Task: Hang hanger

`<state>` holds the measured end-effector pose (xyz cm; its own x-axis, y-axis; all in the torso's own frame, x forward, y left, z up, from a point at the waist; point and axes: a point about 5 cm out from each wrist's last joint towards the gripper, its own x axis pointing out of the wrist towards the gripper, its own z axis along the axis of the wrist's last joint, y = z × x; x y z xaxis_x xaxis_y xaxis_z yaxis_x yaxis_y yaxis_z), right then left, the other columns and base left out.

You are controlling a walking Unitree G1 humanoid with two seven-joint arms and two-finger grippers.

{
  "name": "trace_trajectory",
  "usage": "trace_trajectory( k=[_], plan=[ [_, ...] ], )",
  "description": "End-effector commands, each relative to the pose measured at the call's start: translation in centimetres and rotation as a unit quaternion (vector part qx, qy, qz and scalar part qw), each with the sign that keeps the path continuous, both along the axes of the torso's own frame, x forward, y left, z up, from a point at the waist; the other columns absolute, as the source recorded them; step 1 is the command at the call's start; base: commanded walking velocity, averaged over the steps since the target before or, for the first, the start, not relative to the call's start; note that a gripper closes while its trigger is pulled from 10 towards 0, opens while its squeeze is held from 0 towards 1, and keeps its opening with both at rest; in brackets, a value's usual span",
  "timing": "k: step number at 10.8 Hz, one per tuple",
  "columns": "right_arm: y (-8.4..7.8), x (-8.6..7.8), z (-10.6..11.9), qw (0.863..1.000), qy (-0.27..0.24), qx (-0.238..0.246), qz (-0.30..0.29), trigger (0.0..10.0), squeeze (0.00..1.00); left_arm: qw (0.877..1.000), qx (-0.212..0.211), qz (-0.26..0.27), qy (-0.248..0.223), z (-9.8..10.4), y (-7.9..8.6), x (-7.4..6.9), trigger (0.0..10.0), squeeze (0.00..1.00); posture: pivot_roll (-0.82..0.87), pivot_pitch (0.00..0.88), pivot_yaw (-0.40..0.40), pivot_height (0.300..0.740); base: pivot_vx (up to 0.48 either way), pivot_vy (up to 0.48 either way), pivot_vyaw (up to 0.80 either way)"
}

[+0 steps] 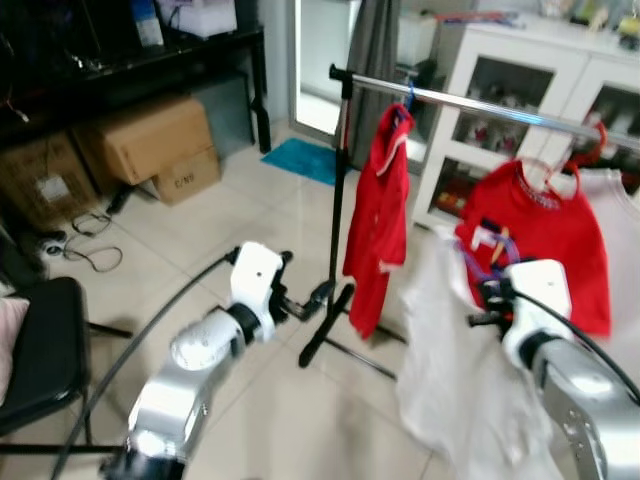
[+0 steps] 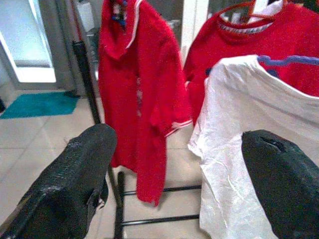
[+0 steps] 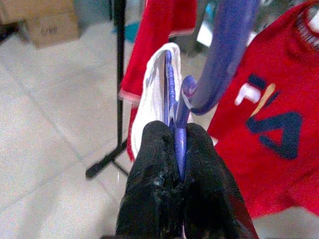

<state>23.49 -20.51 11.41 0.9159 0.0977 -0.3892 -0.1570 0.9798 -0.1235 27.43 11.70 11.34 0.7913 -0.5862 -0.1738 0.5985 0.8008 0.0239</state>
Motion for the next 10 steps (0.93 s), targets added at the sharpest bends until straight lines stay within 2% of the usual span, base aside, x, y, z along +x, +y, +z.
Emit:
trace_trajectory(
  k=[1, 2, 3, 4, 5, 6, 7, 8, 10],
  plan=[
    [0.4, 0.6, 1.0, 0.999, -0.02, 0.006, 0.04, 0.0, 0.0, 1.0, 0.009, -0.007, -0.008, 0.4, 0.1, 0.7, 10.0, 1.0, -0.06, 0.0, -0.027, 0.74, 0.0, 0.0, 0.0],
    [1.6, 1.2, 1.7, 0.995, -0.029, 0.014, 0.1, 0.0, 0.0, 0.999, 0.0, -0.041, -0.022, 1.6, -0.6, 1.9, 10.0, 1.0, -0.04, 0.0, -0.042, 0.74, 0.0, 0.0, 0.0],
    [3.5, 2.0, 2.6, 0.987, -0.048, 0.048, 0.143, 0.0, 0.0, 0.997, -0.014, -0.06, -0.035, 3.1, -1.6, 3.6, 10.0, 1.0, -0.03, 0.0, -0.04, 0.74, 0.0, 0.0, 0.0],
    [5.1, 2.1, 3.5, 0.977, -0.069, 0.069, 0.189, 0.0, 0.0, 0.995, -0.03, -0.082, -0.039, 4.1, -2.8, 4.5, 10.0, 1.0, -0.04, 0.0, -0.027, 0.74, 0.0, 0.0, 0.0],
    [6.3, 2.1, 4.0, 0.967, -0.081, 0.079, 0.23, 0.0, 0.0, 0.995, -0.032, -0.091, -0.038, 4.4, -4.1, 5.2, 10.0, 1.0, -0.04, 0.0, -0.02, 0.74, 0.0, 0.0, 0.0],
    [7.1, 2.3, 4.4, 0.958, -0.102, 0.07, 0.26, 0.0, 0.0, 0.995, -0.019, -0.097, -0.032, 4.3, -4.8, 5.7, 10.0, 1.0, -0.05, 0.0, -0.009, 0.74, 0.0, 0.0, 0.0],
    [7.5, 2.4, 4.6, 0.952, -0.117, 0.073, 0.273, 0.0, 0.0, 0.995, -0.016, -0.096, -0.025, 4.3, -5.0, 6.0, 10.0, 0.93, -0.05, 0.0, 0.001, 0.74, 0.0, 0.0, 0.0],
    [7.5, 2.7, 4.9, 0.953, -0.14, 0.065, 0.262, 0.0, 0.0, 0.997, -0.016, -0.07, -0.017, 4.4, -5.2, 6.4, 10.0, 0.87, -0.06, 0.0, 0.007, 0.74, 0.0, 0.0, 0.0],
    [6.7, 4.0, 5.1, 0.963, -0.165, 0.025, 0.211, 0.0, 0.0, 0.995, -0.055, -0.073, -0.041, 5.5, -5.9, 5.4, 10.0, 0.75, -0.05, 0.0, 0.004, 0.74, 0.0, 0.0, 0.0]
  ],
)
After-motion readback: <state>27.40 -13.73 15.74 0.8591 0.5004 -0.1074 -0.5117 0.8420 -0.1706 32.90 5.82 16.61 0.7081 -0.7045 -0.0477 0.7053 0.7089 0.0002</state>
